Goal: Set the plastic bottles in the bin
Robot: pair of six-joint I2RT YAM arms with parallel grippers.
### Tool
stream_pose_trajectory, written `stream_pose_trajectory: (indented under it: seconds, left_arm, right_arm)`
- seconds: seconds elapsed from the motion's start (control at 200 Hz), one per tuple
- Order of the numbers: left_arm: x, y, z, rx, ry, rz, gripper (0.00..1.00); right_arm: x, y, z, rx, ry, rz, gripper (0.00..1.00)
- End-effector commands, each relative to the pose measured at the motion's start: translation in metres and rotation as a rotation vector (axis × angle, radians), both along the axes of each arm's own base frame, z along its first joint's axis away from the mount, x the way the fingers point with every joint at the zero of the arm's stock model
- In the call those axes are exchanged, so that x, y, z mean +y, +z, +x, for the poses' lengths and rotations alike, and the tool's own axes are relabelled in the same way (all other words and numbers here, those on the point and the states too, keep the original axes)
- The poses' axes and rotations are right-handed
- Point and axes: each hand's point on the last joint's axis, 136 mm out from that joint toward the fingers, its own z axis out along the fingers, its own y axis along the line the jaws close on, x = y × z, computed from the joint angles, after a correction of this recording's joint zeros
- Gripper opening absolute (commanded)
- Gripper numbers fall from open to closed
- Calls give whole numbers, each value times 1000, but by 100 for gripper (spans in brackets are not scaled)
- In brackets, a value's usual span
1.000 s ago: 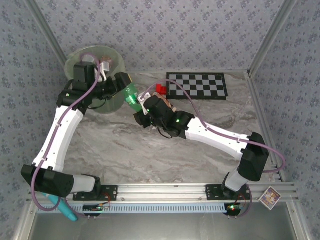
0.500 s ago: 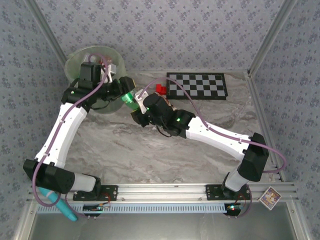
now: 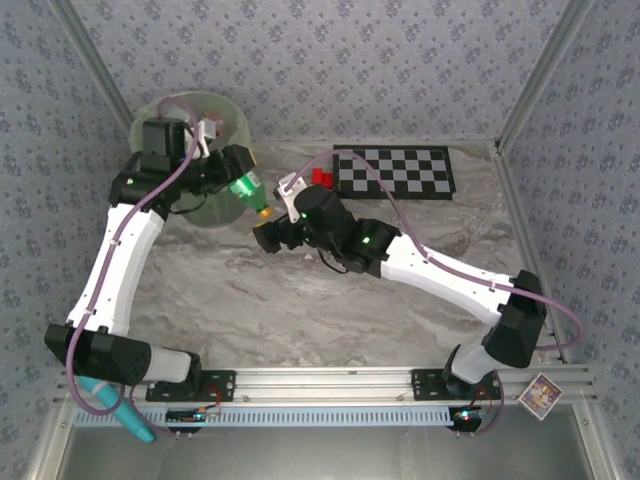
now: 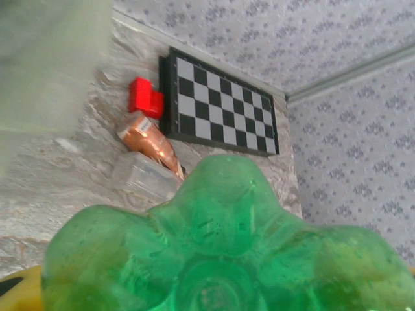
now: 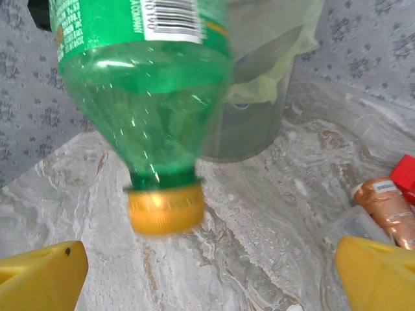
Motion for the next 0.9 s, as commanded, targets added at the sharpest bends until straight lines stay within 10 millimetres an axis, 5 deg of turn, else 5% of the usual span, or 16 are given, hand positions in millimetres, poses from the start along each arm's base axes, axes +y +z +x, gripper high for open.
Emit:
stream_pose_trajectory:
  seconds: [0.0, 0.485, 0.64, 0.895]
  left_arm:
    - [16, 36, 7, -85, 40, -34, 59]
    - [145, 91, 64, -229, 456, 208, 59]
    - [172, 83, 82, -200, 564, 294, 59]
    - [173, 41, 114, -55, 655, 123, 60]
  right_arm:
    - [-23, 25, 6, -44, -84, 53, 100]
    - [-81, 46, 19, -86, -188, 108, 100]
    - [-92, 45, 26, -81, -203, 117, 100]
    - [-104, 44, 36, -76, -216, 120, 99]
